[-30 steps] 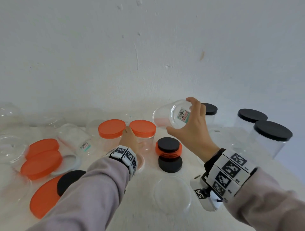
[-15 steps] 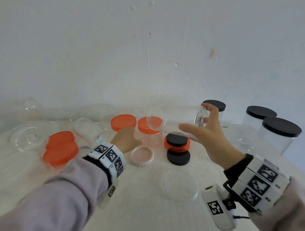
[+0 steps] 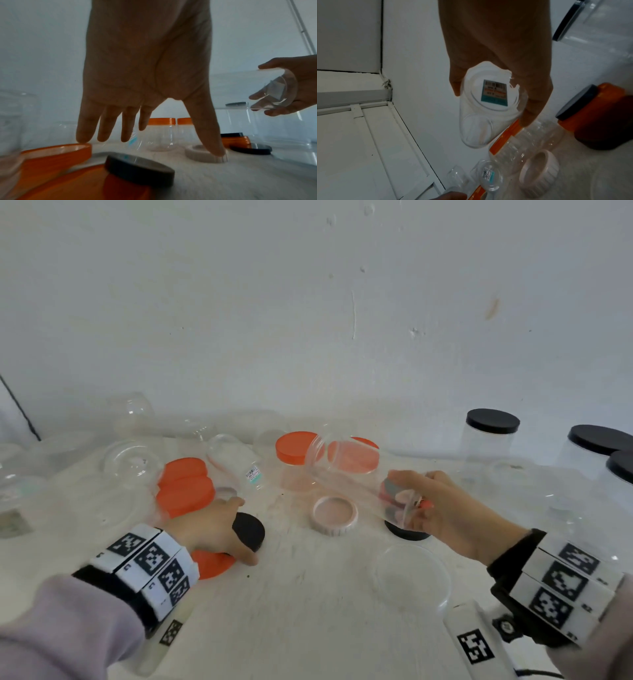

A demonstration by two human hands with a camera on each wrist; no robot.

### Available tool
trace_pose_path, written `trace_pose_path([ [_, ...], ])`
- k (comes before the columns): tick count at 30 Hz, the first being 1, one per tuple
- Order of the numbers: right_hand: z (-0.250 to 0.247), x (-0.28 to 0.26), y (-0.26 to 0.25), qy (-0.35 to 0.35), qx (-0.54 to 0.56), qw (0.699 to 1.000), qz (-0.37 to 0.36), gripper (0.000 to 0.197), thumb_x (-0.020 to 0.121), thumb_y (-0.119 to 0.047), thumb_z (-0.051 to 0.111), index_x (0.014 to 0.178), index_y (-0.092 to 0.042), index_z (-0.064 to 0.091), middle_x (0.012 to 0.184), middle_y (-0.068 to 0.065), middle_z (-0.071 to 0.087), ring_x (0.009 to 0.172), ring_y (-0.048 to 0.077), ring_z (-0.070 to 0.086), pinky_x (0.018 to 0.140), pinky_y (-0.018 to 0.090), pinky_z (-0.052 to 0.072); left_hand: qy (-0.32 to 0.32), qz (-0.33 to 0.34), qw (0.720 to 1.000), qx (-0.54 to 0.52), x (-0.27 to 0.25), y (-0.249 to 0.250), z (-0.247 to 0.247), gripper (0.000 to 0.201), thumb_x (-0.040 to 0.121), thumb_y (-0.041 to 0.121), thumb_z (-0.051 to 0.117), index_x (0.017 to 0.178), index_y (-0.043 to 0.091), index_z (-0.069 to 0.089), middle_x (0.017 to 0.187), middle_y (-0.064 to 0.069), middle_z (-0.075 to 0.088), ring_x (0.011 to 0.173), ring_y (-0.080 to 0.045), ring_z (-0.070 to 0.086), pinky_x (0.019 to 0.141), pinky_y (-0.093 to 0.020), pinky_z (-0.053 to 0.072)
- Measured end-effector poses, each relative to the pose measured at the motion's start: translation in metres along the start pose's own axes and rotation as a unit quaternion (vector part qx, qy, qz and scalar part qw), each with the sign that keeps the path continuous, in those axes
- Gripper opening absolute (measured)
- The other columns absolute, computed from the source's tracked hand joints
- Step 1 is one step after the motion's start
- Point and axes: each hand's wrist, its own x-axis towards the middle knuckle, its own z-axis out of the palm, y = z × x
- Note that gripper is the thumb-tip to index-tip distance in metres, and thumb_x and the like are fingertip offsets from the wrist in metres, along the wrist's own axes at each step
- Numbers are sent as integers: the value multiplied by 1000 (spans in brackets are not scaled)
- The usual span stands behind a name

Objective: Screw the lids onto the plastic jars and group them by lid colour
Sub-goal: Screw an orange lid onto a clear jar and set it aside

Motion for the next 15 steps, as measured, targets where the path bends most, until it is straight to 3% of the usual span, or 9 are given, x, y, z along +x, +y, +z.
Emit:
trace_pose_path([
  [4,8,0,6,-70,-6,996,49,36,58,-40,80,83,-17,68,68,4,60,60,22,59,73,39,55,33,-12,999,10,-2,-11,11,117,66,50,80,152,15,9,148,-5,31,133,-23,38,106,-34,37],
  [7,13,2,12,-47,-25,997,63,49,54,-44,80,91,-14,68,71,8,63,62,27,61,76,40,57,36,-11,999,13,-2,-11,18,105,73,52,74,151,13,15,149,-7,28,134,-26,35,106,-35,37],
  [10,20,1,16,-35,-45,997,60,55,50,-50,77,89,-13,69,75,12,64,67,26,57,71,35,53,33,-13,999,24,0,-9,25,90,79,55,66,148,16,23,146,-7,31,134,-27,33,108,-40,35],
  [13,26,0,18,-40,-35,997,61,66,50,-51,77,100,-8,67,92,23,62,71,28,55,71,35,52,35,-22,998,41,2,-7,30,86,82,56,61,148,18,22,146,-9,30,136,-28,29,110,-42,33],
  [15,30,-1,19,-53,-27,996,63,64,51,-50,77,96,-7,66,96,27,62,69,28,57,71,35,53,48,-22,998,43,3,-6,31,82,83,54,61,146,17,25,142,-9,33,133,-28,33,108,-41,36],
])
